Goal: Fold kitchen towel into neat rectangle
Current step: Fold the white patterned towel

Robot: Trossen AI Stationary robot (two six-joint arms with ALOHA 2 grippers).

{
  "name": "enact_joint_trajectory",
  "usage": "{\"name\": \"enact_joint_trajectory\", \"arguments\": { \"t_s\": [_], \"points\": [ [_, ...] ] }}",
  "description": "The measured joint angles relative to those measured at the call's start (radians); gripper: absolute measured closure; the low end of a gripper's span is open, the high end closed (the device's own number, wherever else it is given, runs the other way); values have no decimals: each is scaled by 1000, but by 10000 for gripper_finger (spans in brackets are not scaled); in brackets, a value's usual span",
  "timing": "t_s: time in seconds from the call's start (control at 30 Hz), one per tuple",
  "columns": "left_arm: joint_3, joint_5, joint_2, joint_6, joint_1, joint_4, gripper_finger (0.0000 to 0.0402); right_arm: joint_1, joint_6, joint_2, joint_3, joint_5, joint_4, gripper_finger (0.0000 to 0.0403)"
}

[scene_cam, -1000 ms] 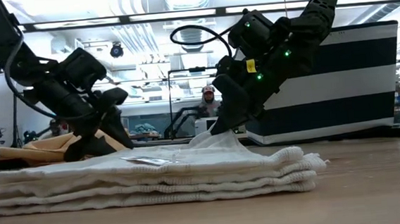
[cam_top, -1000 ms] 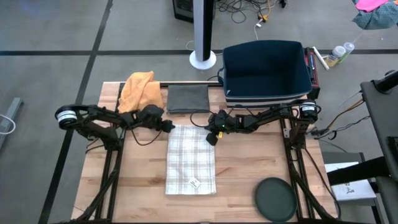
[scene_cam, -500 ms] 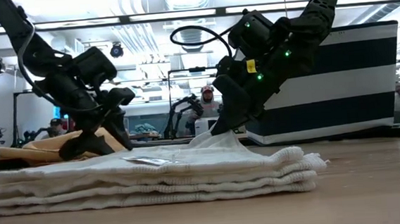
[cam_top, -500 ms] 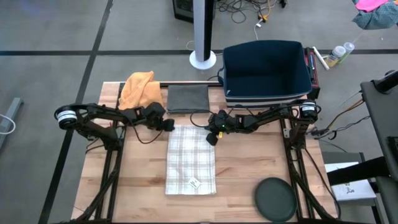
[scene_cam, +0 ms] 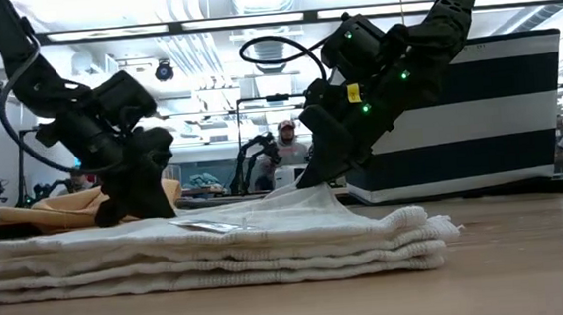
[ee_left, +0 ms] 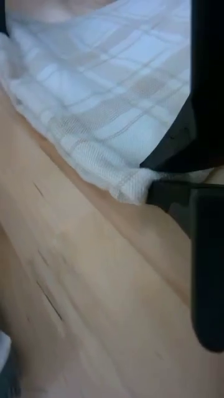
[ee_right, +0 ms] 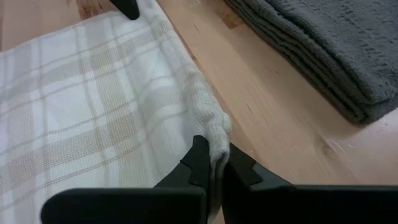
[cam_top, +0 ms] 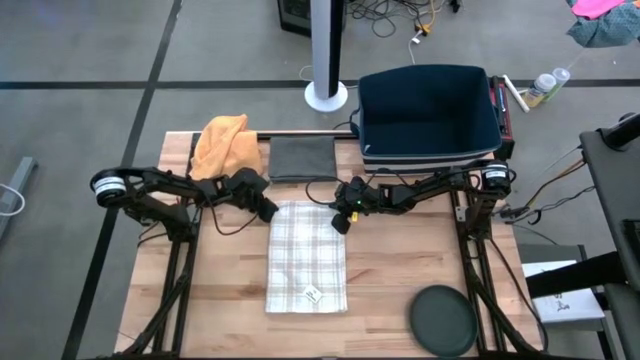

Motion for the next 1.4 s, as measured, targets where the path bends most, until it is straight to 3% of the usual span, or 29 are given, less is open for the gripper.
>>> {"name": "enact_joint_trajectory", "arguments": {
  "t_s": [0.23,0.63,0.83,0.97,1.07,1.27,1.4],
  "points": [
    [-6,-40,-50,92,-1,32,397,0,0,-32,2,-1,-6,394],
    [-3,-51,-370,300,1,14,400,-11,-206,-195,2,0,-4,394],
    [-23,56,-448,364,-40,18,401,41,-341,-267,2,1,-216,394],
    [-64,163,-518,363,-97,17,401,112,-323,-296,3,2,-291,394],
    [-87,165,-549,319,-175,4,401,166,-291,-299,3,-12,-287,394],
    [-96,29,-552,242,-390,-3,401,247,-201,-297,2,-24,-232,394],
    [-75,-66,-560,251,-439,-3,401,233,-192,-297,1,20,-209,394]
  ]
}}
